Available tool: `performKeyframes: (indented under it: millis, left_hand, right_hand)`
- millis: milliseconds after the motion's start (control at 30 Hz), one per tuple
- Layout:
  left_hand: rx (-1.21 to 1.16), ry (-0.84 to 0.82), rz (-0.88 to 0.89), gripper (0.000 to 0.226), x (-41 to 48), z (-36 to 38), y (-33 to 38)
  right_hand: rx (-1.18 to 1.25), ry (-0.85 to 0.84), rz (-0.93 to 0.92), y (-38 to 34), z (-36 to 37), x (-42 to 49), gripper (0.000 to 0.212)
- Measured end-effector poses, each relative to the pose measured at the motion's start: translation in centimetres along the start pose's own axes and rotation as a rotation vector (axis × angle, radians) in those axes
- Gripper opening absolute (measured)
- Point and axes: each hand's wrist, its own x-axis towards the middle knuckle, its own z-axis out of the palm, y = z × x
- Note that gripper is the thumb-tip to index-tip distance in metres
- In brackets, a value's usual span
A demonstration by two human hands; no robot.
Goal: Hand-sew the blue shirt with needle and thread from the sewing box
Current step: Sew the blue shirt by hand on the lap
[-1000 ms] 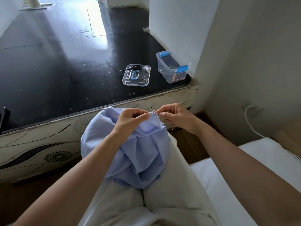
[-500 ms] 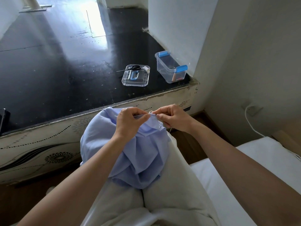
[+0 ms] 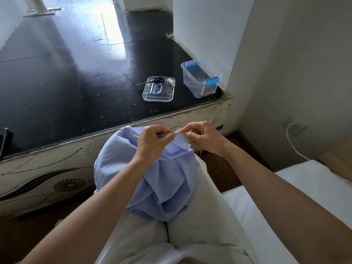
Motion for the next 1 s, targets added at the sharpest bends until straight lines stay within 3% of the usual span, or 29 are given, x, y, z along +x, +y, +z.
performKeyframes:
  millis: [467,633,767,1000]
  left_hand:
    - [-0.458,-0.276,-0.318,0.007,-1.0,-1.3,2.4]
    - [-0.539,-0.327,-0.387,0.029,-1.2,-1.6,3.0]
    - [-0.560,-0.331,-0.405,0.012,-1.2,-1.6,3.2]
    - [-0.596,-0.347,-0.479,0.012,-1.2,-1.5,2.7]
  right_hand:
    - [0.266,-0.164,0.064,-0.5,-1.4,-1.1,0.024]
    - [0.309,-0.165,0.050,-0.3,-1.0,-0.9,0.018]
    - [0.330,-0.162,0.045,-0.1,-0.8,-0.9,0.016]
    - [0.366,-0.163,0.030,-0.1,-0.3,-0.8,0.022]
